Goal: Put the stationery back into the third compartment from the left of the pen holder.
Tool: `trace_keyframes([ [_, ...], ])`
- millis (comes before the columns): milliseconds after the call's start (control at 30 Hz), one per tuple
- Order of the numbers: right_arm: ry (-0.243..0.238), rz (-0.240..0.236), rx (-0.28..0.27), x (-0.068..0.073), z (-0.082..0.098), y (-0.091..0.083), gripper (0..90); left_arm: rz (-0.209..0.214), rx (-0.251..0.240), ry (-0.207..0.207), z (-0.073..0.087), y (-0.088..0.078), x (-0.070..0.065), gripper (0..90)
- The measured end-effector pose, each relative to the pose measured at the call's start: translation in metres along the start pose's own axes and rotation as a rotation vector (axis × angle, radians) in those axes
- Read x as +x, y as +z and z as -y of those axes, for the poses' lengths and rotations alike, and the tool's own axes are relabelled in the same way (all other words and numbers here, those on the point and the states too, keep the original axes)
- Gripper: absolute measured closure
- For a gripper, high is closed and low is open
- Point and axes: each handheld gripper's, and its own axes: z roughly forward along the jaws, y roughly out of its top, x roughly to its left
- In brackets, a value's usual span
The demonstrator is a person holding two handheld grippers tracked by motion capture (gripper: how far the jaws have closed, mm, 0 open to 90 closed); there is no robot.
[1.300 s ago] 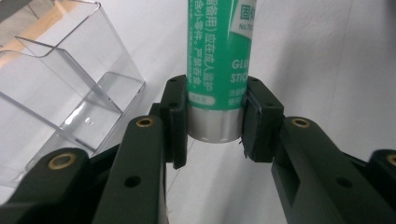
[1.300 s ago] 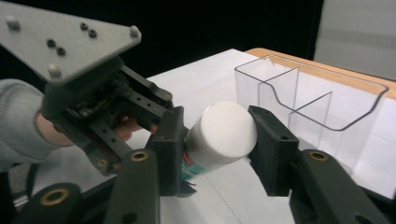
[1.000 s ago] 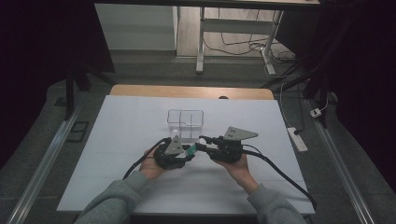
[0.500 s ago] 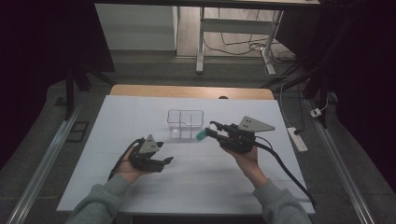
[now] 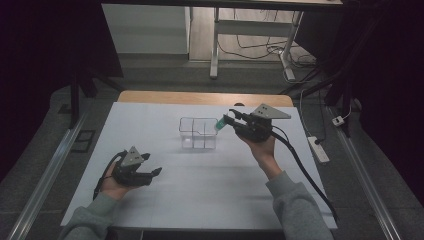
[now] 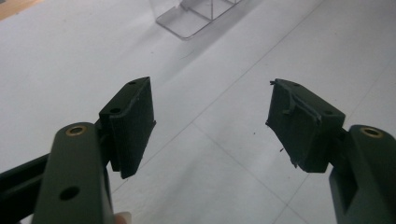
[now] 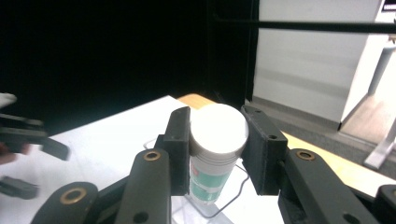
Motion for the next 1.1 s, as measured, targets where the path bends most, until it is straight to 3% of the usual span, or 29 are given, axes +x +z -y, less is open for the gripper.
trace_keyframes([
  [167,0.04,0.014,0.035,-0.012,0.013,0.025,64.1,-0.001,0.006,-0.015,0.004,-0.002,0.003,29.2],
  [267,0.072,-0.01,0.043,-0.014,0.02,0.034,64.0,0.002,0.015,-0.021,0.006,0.0,0.005,28.3],
  [367,0.055,-0.021,0.058,-0.012,0.024,0.041,63.0,0.003,0.027,-0.024,0.006,0.002,0.005,27.7],
  [500,0.038,-0.025,0.077,-0.011,0.026,0.044,43.8,-0.002,0.04,-0.017,0.007,0.004,0.004,26.9],
  [700,-0.027,-0.002,0.104,-0.004,0.023,0.018,39.8,0.004,0.038,-0.027,0.009,0.003,0.005,26.5],
  [900,-0.025,0.002,0.134,0.0,0.038,-0.023,39.7,0.006,0.036,-0.047,0.014,0.0,0.007,26.3],
  [1100,-0.025,0.041,0.196,0.004,0.063,-0.066,39.7,0.014,0.035,-0.05,0.016,0.0,0.006,26.3],
])
